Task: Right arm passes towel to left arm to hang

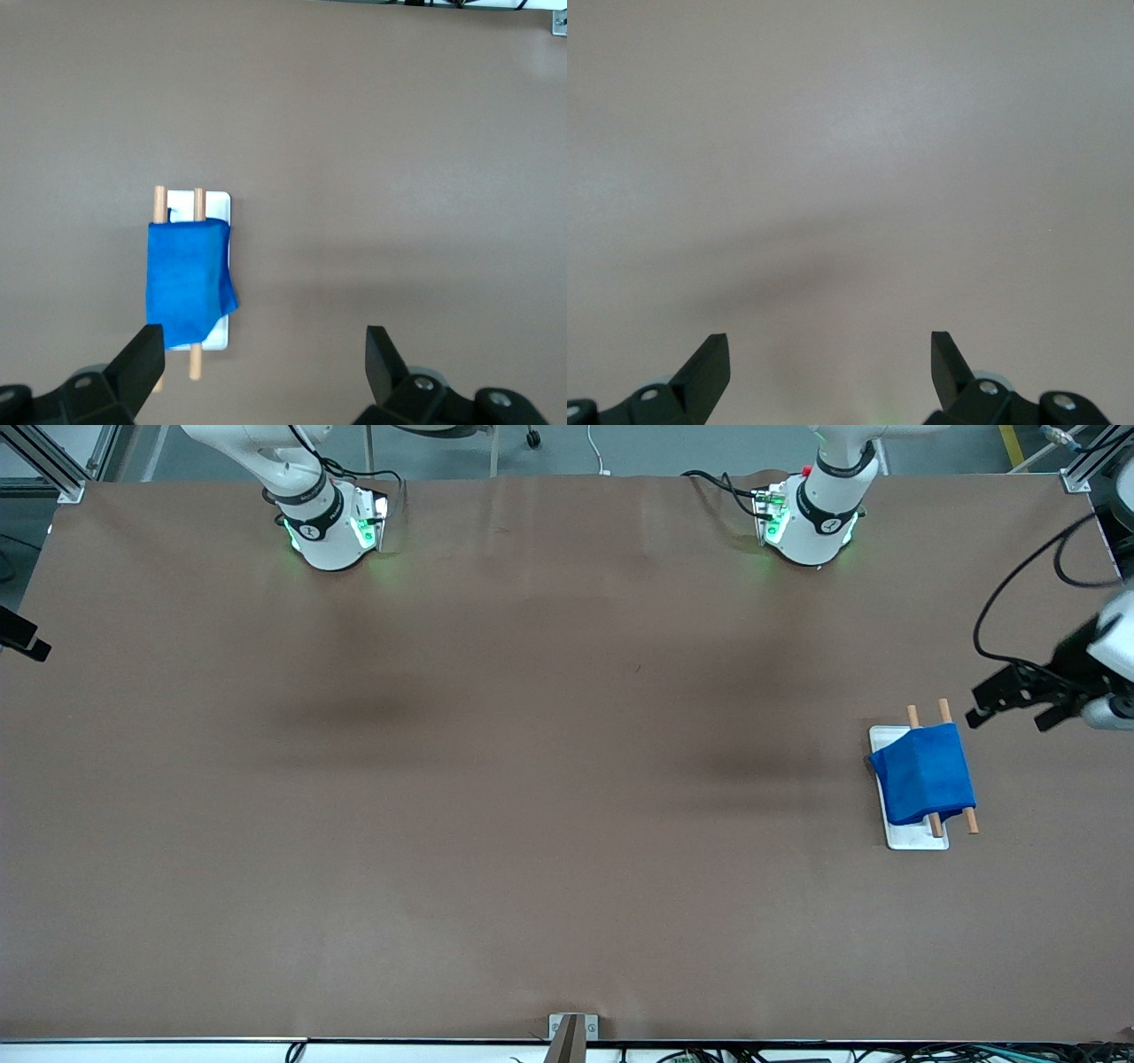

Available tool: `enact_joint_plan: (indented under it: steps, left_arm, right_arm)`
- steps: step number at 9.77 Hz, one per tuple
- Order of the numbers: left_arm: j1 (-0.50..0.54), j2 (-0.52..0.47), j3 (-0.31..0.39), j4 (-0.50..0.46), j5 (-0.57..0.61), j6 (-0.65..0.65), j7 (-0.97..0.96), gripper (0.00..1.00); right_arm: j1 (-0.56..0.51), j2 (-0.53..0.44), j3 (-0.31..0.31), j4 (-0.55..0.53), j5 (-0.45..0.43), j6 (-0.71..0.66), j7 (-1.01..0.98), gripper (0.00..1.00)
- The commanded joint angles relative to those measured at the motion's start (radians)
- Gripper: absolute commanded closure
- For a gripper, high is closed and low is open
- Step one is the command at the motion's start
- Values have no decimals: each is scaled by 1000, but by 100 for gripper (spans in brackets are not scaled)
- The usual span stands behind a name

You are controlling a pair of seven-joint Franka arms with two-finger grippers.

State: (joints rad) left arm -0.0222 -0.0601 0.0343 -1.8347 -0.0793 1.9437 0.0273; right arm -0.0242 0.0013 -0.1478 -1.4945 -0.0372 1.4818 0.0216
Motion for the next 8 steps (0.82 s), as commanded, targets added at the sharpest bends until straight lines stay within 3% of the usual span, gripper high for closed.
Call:
enact_joint_plan:
  steps: [1, 4, 5, 8]
  left_arm:
    - [10, -7, -54, 29, 43, -94, -36, 0]
    - [4, 57, -60, 286, 44, -335, -38, 0]
    - [4, 65, -60, 325, 44, -350, -38, 0]
    - [8, 43, -62, 318, 44, -452, -43, 0]
  right_arm:
    - [-13, 3, 17, 13, -13, -12, 0, 0]
    - [-11, 2, 17, 11, 3, -8, 1, 0]
    - [-11, 2, 16, 11, 5, -8, 1, 0]
    - [-13, 5, 17, 19, 7, 38, -18, 0]
